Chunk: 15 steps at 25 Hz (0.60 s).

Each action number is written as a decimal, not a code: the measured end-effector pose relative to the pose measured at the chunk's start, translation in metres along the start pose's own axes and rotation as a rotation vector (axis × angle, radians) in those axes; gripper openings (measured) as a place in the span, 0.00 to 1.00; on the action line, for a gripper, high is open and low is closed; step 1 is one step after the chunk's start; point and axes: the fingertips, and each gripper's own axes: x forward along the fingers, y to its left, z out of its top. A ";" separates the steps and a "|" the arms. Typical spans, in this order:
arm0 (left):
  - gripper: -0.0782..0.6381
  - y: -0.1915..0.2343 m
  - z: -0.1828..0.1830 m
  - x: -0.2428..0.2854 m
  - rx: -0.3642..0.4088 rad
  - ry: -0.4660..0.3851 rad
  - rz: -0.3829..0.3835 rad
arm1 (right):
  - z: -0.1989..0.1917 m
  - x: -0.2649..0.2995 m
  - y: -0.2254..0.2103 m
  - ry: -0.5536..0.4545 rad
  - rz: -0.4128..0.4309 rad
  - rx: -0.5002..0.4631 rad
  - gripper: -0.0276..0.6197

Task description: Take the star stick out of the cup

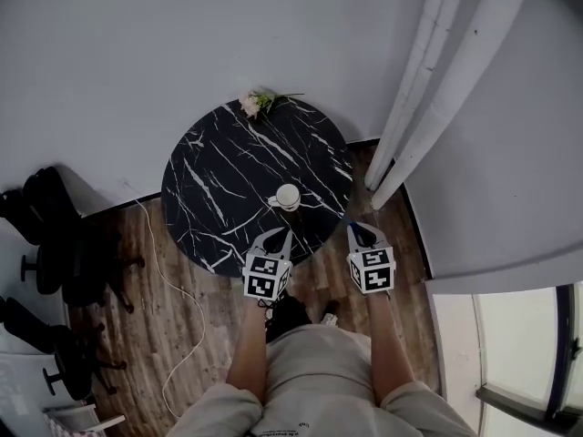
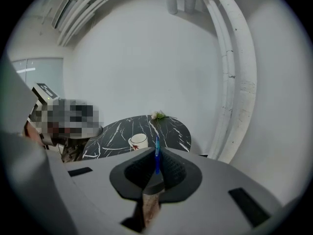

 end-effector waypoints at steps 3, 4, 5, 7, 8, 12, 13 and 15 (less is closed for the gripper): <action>0.14 -0.001 0.002 -0.001 -0.007 -0.004 0.011 | -0.006 -0.009 0.000 0.006 0.013 -0.001 0.11; 0.14 -0.001 0.006 0.000 -0.016 -0.011 0.016 | -0.004 -0.011 -0.002 0.003 0.014 -0.001 0.11; 0.14 -0.001 0.010 0.001 -0.022 -0.018 0.019 | -0.002 -0.013 -0.005 -0.002 0.013 -0.002 0.11; 0.14 -0.002 0.016 0.004 -0.026 -0.031 0.020 | 0.004 -0.015 -0.011 -0.013 0.009 -0.005 0.11; 0.14 -0.003 0.017 0.006 -0.025 -0.034 0.020 | 0.006 -0.015 -0.013 -0.017 0.010 -0.005 0.11; 0.14 -0.007 0.015 0.005 -0.007 -0.020 0.021 | 0.006 -0.016 -0.010 -0.019 0.032 0.003 0.11; 0.14 -0.008 0.014 0.004 -0.004 -0.015 0.023 | 0.005 -0.017 -0.008 -0.016 0.039 0.004 0.11; 0.14 -0.008 0.015 0.001 -0.003 -0.014 0.024 | 0.005 -0.018 -0.007 -0.011 0.044 -0.005 0.11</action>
